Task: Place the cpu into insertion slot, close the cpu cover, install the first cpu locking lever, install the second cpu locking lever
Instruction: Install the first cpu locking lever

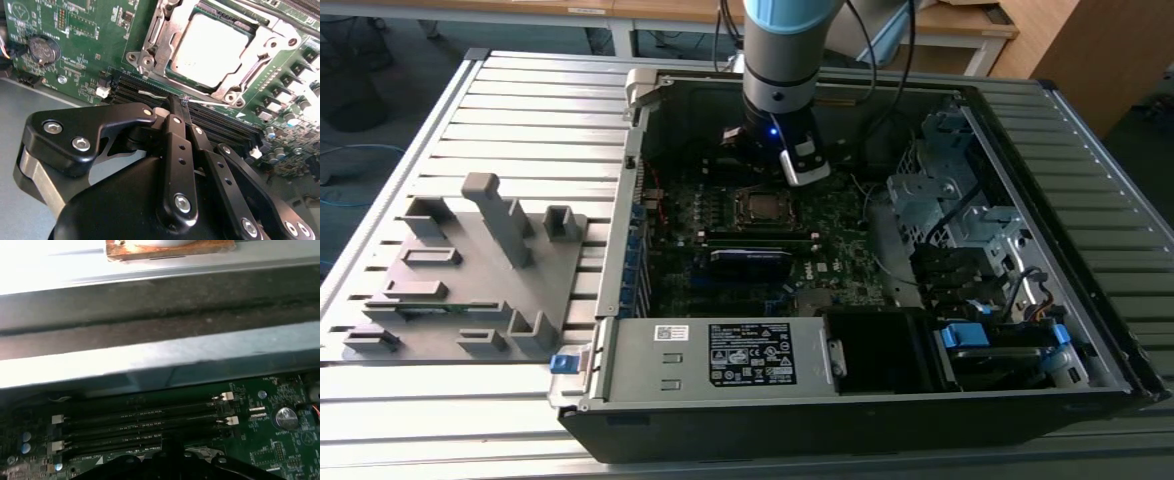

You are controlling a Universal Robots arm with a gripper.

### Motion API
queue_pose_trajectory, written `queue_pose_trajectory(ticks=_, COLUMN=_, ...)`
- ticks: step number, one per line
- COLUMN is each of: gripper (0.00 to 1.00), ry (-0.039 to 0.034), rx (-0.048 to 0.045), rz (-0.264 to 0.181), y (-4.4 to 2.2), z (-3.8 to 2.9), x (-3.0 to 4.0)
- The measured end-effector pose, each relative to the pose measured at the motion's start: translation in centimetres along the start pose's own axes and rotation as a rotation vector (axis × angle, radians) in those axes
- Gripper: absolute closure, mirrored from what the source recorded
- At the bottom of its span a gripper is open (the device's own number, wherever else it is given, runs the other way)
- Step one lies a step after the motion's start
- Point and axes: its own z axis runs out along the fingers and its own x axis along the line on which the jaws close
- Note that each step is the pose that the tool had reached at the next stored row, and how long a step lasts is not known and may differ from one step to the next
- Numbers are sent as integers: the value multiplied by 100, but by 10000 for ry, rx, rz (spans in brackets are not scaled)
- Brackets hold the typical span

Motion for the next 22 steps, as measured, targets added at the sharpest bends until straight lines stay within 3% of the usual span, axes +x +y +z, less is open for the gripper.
queue_pose_trajectory(ticks=5, gripper=90, ry=-125, rx=16, rz=497, y=1, z=9, x=0)
queue_pose_trajectory(ticks=9, gripper=90, ry=-130, rx=15, rz=505, y=2, z=10, x=2)
queue_pose_trajectory(ticks=15, gripper=90, ry=-230, rx=-60, rz=481, y=-2, z=18, x=11)
queue_pose_trajectory(ticks=22, gripper=90, ry=-241, rx=-63, rz=481, y=-2, z=29, x=13)
